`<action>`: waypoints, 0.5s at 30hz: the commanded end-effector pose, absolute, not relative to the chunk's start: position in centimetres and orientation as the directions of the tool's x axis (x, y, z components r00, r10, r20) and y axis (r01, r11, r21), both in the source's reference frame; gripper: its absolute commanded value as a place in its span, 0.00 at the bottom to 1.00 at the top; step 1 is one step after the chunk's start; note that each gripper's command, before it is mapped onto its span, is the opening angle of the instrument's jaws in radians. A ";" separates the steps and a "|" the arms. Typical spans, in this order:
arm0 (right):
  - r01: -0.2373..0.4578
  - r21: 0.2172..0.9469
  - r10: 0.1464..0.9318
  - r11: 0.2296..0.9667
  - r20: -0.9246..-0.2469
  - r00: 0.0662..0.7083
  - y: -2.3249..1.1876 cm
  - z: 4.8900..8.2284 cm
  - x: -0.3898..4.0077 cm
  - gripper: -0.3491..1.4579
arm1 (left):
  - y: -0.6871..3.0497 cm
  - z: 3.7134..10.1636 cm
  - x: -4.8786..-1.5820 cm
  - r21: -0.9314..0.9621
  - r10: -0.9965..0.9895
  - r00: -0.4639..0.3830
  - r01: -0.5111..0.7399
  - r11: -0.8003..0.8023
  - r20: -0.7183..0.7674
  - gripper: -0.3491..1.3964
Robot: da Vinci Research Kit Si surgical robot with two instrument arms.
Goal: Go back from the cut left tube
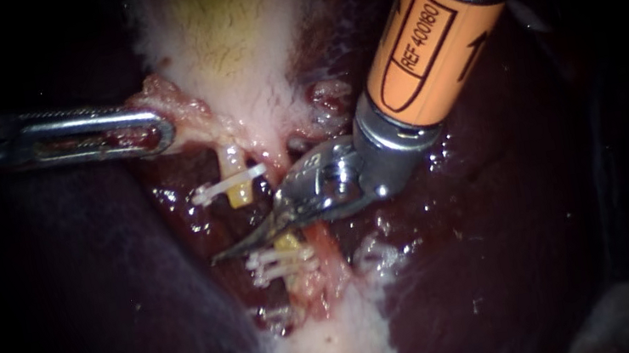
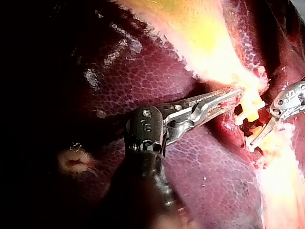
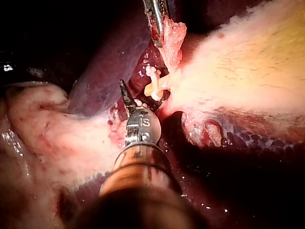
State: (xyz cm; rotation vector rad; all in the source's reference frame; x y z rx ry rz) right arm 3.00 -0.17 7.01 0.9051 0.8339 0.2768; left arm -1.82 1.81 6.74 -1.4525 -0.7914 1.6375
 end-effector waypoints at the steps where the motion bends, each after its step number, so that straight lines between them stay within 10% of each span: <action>1: 0.117 0.787 0.543 0.605 -0.516 0.663 -0.17 7.01 3.00 0.00 | 1.81 6.74 -1.82 -0.857 0.869 -0.030 -0.153 -0.492 -0.493 0.00; 12: 0.126 0.789 0.549 0.601 -0.523 0.652 -0.19 6.99 3.00 0.00 | 1.80 6.74 -1.82 -0.857 0.869 -0.030 -0.153 -0.492 -0.494 0.00; 15: 0.124 0.786 0.554 0.606 -0.529 0.643 -0.24 6.96 3.02 0.46 | 1.80 6.74 -1.82 -0.857 0.869 -0.030 -0.153 -0.492 -0.494 0.00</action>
